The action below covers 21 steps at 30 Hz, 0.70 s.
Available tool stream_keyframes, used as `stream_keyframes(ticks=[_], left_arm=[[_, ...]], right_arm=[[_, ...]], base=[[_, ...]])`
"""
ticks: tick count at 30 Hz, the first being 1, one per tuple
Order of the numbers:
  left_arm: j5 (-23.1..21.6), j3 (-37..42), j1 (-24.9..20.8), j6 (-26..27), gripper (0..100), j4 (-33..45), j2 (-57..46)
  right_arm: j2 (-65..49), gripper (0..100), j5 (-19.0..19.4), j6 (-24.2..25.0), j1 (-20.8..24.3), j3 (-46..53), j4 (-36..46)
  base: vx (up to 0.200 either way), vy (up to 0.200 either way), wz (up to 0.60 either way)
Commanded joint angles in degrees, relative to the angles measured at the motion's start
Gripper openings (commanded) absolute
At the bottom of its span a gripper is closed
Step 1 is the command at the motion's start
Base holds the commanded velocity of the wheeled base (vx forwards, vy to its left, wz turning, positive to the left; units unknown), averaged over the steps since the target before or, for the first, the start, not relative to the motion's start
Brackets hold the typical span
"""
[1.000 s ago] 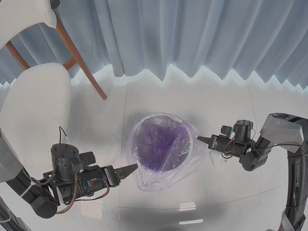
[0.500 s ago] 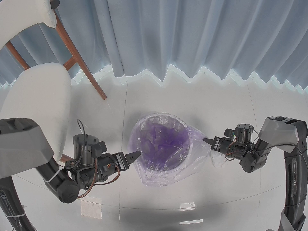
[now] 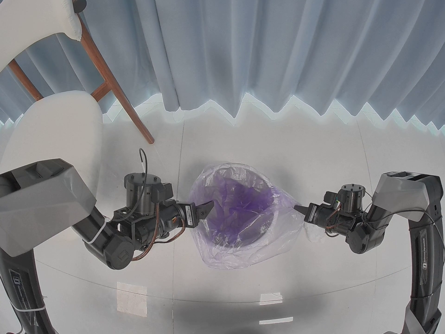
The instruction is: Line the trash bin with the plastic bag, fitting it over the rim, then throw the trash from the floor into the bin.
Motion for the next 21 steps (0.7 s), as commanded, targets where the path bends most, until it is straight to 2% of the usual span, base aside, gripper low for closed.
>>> stream_keyframes(ticks=[1, 9, 10, 17, 21], left_arm=[[1.66, 0.53, 0.33, 8.29, 100, 1.65, -2.04], [4.47, 0.44, -0.02, 9.52, 100, 1.65, 0.16], [4.47, 0.44, -0.02, 9.52, 0, 1.65, 0.42], [4.56, 0.53, 0.77, 9.17, 0, 1.56, 1.92], [5.61, 0.7, 3.67, 7.5, 0, 1.56, 1.83]], right_arm=[[0.05, 0, -0.91, -0.23, 0.71, 1.31, -1.03], [-0.13, 0, -1.0, -0.23, 1.41, 1.13, -2.17], [-0.13, 0, -1.0, -0.23, 1.41, 1.13, -2.26], [0.05, 0, -1.79, -0.32, 1.32, 1.22, -2.35], [0.22, 0, -1.87, -0.32, 0.88, 1.13, -2.96]], base=[[0.0, 0.0, 0.0], [0.0, 0.0, 0.0], [0.0, 0.0, 0.0], [0.0, 0.0, 0.0], [0.0, 0.0, 0.0]])
